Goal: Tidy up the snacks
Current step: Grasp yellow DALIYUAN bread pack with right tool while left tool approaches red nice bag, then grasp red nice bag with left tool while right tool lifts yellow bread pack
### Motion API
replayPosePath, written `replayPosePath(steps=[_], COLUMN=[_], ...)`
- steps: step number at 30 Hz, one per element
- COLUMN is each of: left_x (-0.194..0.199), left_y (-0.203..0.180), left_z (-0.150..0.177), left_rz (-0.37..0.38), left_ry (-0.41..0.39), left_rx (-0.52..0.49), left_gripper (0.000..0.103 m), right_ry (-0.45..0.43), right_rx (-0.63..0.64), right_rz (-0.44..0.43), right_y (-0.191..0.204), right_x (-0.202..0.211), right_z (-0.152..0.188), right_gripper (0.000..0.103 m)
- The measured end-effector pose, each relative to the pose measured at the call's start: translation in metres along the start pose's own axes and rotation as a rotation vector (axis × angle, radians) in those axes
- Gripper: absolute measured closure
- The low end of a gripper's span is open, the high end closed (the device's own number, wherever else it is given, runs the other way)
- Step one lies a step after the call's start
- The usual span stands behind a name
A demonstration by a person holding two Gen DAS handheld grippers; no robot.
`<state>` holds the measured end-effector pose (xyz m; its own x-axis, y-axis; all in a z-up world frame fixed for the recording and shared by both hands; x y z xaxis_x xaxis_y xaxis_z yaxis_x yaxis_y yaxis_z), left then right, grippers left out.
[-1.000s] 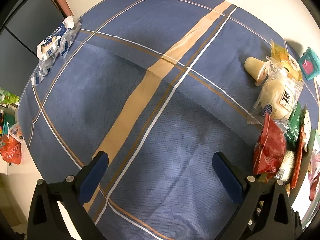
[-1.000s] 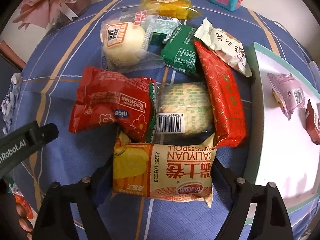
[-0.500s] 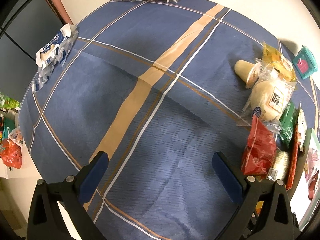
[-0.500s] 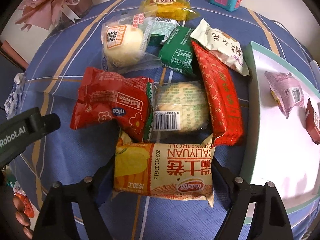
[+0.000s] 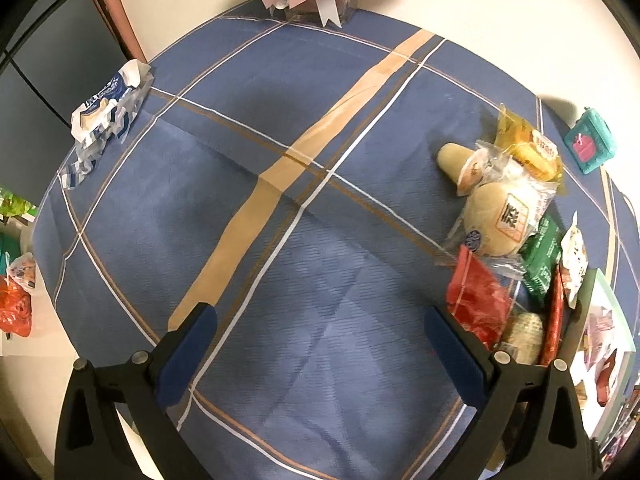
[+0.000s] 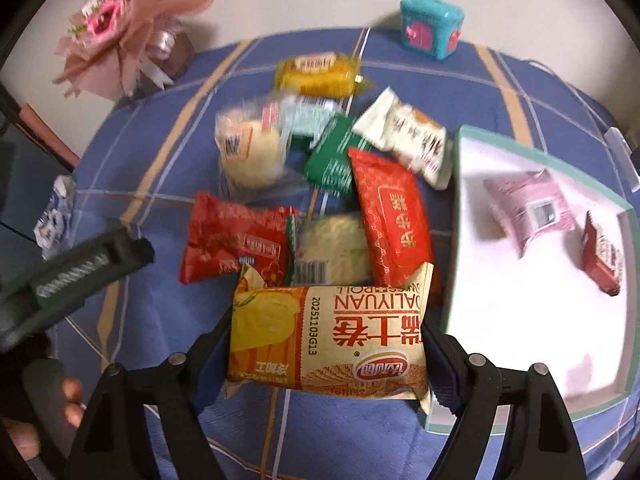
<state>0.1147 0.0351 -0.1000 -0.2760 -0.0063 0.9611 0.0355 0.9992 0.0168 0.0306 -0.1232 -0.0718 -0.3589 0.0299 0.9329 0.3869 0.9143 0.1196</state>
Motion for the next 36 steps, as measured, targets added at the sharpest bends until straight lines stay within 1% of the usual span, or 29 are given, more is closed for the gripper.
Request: replayPosePath(steps=[4, 9, 14, 16, 19, 22, 23, 26, 28, 29, 32, 36], left_x=[0.001, -0.002, -0.011, -0.014, -0.02, -0.027, -0.028, -0.03, -0.032, -0.031, -0.024, -0.014], left_y=[-0.01, -0.032, -0.058, -0.067, -0.078, -0.083, -0.085, -0.089, -0.088, -0.089, -0.094, -0.094], left_z=[0.001, 0.004, 0.009, 0.01, 0.011, 0.008, 0.008, 0.005, -0.002, -0.002, -0.003, -0.006], left_rz=[0.011, 0.03, 0.07, 0.101, 0.14, 0.148, 0.151, 0.173, 0.197, 0.212, 0.226, 0.263], left_ry=[-0.001, 0.004, 0.034, 0.045, 0.058, 0.06, 0.06, 0.057, 0.057, 0.054, 0.046, 0.043], left_rx=[-0.025, -0.074, -0.111, -0.112, -0.114, -0.127, -0.128, -0.13, -0.131, -0.132, -0.131, -0.123], left_gripper=[0.0, 0.0, 0.0, 0.0, 0.0, 0.0, 0.002, 0.021, 0.028, 0.037, 0.043, 0.052], right_ry=[-0.035, -0.051, -0.049, -0.049, -0.051, -0.044, -0.041, -0.033, -0.033, -0.034, -0.033, -0.032], right_rx=[-0.023, -0.073, -0.148, -0.177, -0.199, -0.217, -0.224, -0.224, -0.218, -0.216, -0.212, -0.207], right_rz=[0.007, 0.067, 0.121, 0.13, 0.145, 0.152, 0.152, 0.142, 0.138, 0.137, 0.133, 0.125], right_y=[-0.016, -0.054, -0.095, -0.11, -0.125, -0.138, -0.14, -0.144, -0.144, -0.144, -0.142, -0.141], right_x=[0.018, 0.025, 0.025, 0.027, 0.03, 0.031, 0.029, 0.028, 0.028, 0.029, 0.029, 0.03], right_z=[-0.007, -0.011, -0.015, -0.015, -0.012, -0.01, -0.011, -0.011, -0.011, -0.011, -0.012, -0.012], right_gripper=[0.019, 0.019, 0.019, 0.019, 0.019, 0.019, 0.019, 0.019, 0.019, 0.019, 0.019, 0.019])
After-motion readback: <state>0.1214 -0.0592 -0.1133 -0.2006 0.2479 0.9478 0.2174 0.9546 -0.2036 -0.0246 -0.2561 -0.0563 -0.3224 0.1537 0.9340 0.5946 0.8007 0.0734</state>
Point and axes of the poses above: each gripper's, at about its wrist camera, not at the fingertips, and x roughly against the way its jaws point, y to its left, z to its underside, the point moved 8 cm from there along -x, roughly the way its jaws point, and after that the axes turned 1 degree about y, right-handed, at the moved point
